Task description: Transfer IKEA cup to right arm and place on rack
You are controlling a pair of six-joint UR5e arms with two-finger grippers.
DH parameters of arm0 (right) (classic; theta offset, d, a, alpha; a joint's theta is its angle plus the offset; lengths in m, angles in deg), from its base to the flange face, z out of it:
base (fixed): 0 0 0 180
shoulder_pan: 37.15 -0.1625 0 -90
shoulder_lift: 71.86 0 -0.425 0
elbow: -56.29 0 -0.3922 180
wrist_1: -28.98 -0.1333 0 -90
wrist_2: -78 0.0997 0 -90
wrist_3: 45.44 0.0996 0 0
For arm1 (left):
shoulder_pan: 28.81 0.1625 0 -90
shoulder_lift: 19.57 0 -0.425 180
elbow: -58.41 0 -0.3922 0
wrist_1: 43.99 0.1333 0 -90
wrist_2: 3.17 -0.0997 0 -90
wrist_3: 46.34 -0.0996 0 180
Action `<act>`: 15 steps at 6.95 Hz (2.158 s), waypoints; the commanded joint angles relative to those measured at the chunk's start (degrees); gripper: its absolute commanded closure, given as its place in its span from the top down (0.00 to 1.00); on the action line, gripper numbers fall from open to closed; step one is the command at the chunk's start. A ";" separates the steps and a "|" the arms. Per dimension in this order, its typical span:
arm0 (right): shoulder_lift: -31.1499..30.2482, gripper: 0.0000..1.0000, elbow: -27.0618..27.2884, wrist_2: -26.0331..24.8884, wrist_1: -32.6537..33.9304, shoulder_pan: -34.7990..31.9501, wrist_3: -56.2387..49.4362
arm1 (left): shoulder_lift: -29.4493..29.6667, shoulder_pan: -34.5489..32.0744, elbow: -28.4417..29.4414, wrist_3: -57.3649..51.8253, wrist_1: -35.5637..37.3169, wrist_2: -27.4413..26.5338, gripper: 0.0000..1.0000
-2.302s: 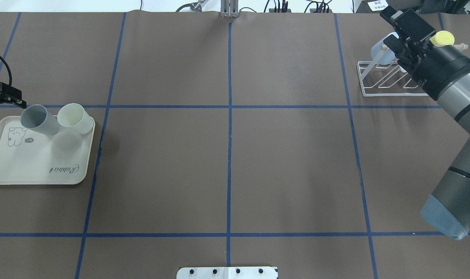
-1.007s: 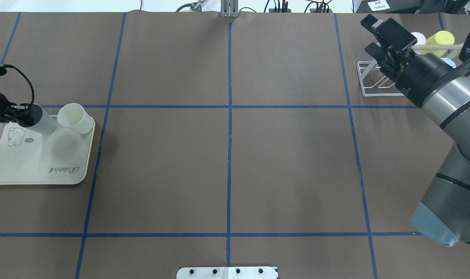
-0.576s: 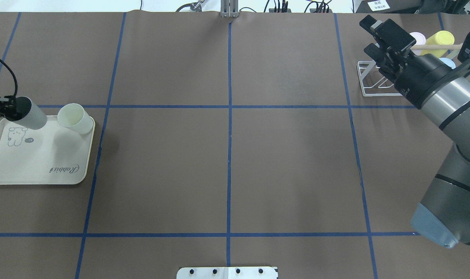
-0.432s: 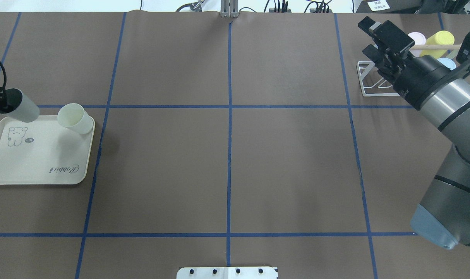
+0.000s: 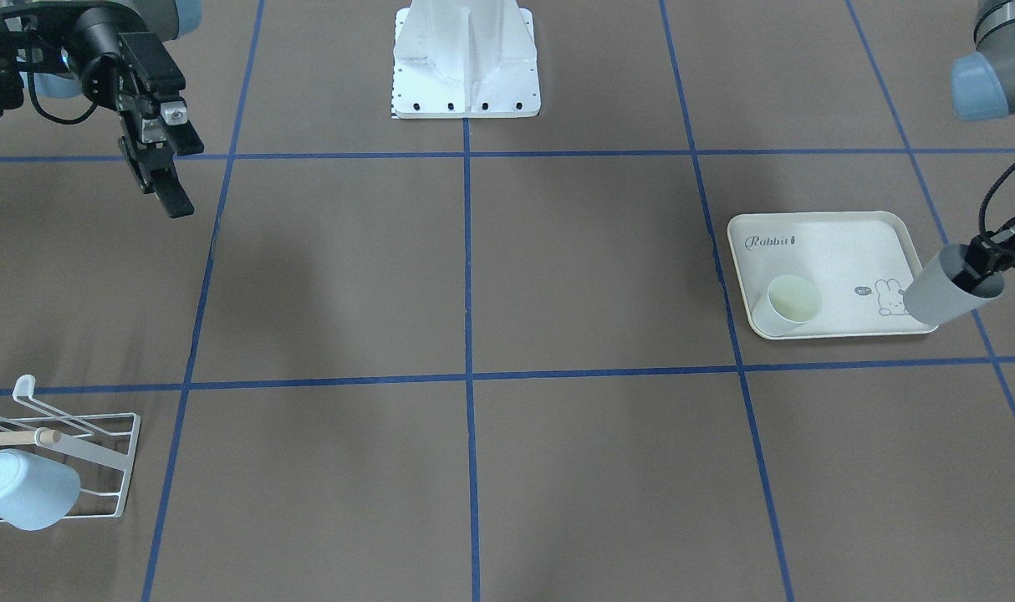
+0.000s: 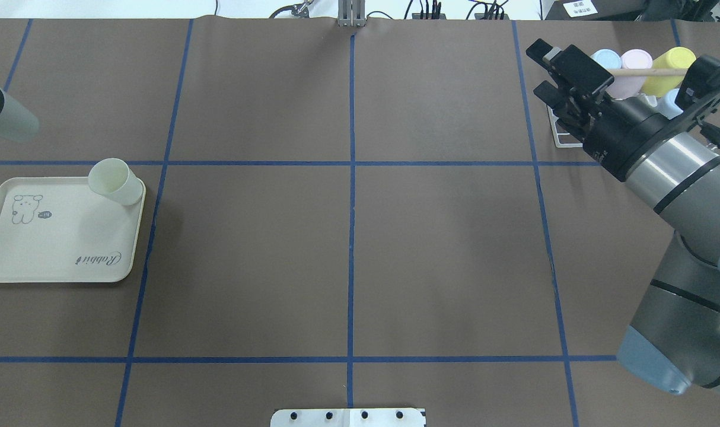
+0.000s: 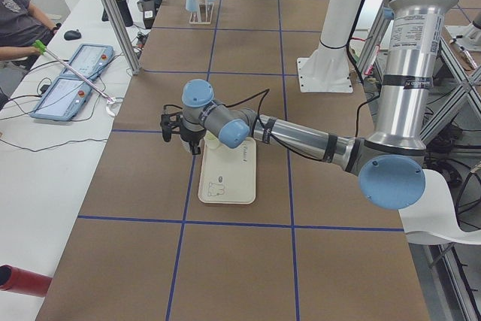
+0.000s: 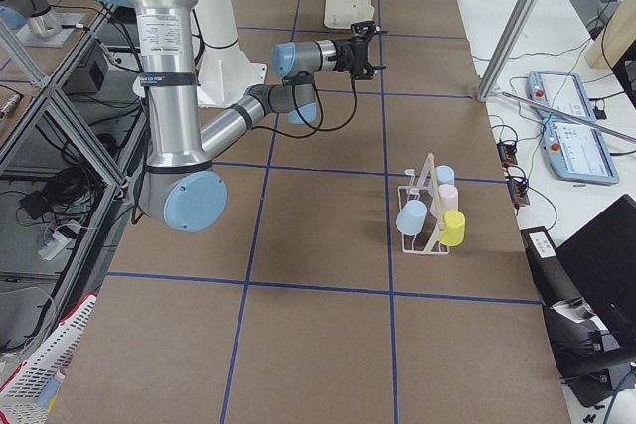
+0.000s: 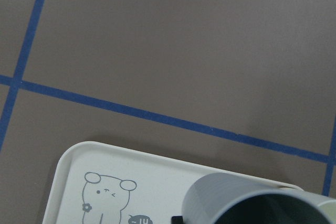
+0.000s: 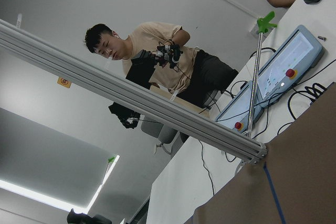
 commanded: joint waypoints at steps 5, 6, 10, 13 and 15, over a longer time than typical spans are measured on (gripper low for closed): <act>1.55 1.00 -1.33 -0.03 -8.62 5.80 3.53 | 13.31 6.01 -0.25 39.09 -17.19 -0.04 0.00; 1.55 1.00 -1.33 -0.03 -8.72 6.24 3.70 | 13.92 7.09 -0.33 47.63 -23.89 -0.92 0.00; 1.55 1.00 -0.72 0.06 -8.89 7.48 8.08 | 14.18 20.17 -0.34 73.50 -49.12 -20.56 0.00; 2.24 1.00 -0.54 0.15 -8.98 8.79 8.98 | 17.41 36.14 0.36 76.98 -60.76 -39.47 0.00; 4.00 1.00 -0.54 0.15 -8.98 9.67 12.03 | 22.86 43.89 0.54 77.07 -61.31 -46.60 0.00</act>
